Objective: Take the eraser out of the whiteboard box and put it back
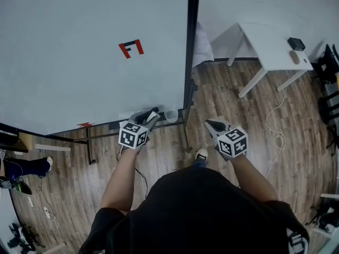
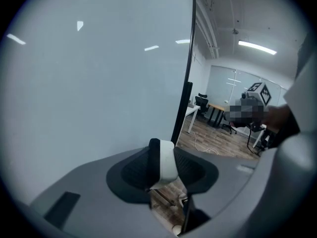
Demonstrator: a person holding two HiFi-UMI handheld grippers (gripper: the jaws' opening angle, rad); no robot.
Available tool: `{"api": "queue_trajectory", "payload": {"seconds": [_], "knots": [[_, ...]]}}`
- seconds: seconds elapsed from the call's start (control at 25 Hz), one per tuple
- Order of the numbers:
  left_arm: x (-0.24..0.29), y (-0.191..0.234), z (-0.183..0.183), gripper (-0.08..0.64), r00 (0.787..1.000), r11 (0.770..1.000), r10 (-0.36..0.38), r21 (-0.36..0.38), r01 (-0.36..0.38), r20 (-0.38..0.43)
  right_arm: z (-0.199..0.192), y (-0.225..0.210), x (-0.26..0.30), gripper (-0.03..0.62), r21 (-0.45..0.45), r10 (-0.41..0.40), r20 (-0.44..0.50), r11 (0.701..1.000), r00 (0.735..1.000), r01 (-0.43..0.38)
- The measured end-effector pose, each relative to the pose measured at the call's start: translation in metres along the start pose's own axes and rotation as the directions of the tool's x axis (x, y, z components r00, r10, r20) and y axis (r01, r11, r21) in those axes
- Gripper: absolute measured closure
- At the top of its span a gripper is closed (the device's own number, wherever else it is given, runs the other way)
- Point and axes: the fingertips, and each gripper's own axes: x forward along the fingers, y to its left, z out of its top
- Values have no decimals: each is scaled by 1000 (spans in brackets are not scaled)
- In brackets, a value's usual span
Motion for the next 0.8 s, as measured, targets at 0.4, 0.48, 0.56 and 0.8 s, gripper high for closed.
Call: {"api": "queue_trajectory", "payload": {"seconds": [0.4,0.48,0.56,0.8], "knots": [[-33,15,-21,405,1000,999,26,-37,-25,10,2,23,8,598,-26,11,-10,1000,1000,-11],[-38,17,-25,405,1000,999,30,-35,-30,8,2,26,9,598,-28,11,-13,1000,1000,-11],[-43,19,-30,405,999,999,32,-37,-32,6,0,31,11,598,-30,11,-16,999,1000,-12],[-52,24,-40,405,999,998,38,-39,-38,0,-3,39,13,598,-35,10,-24,999,1000,-11]]}}
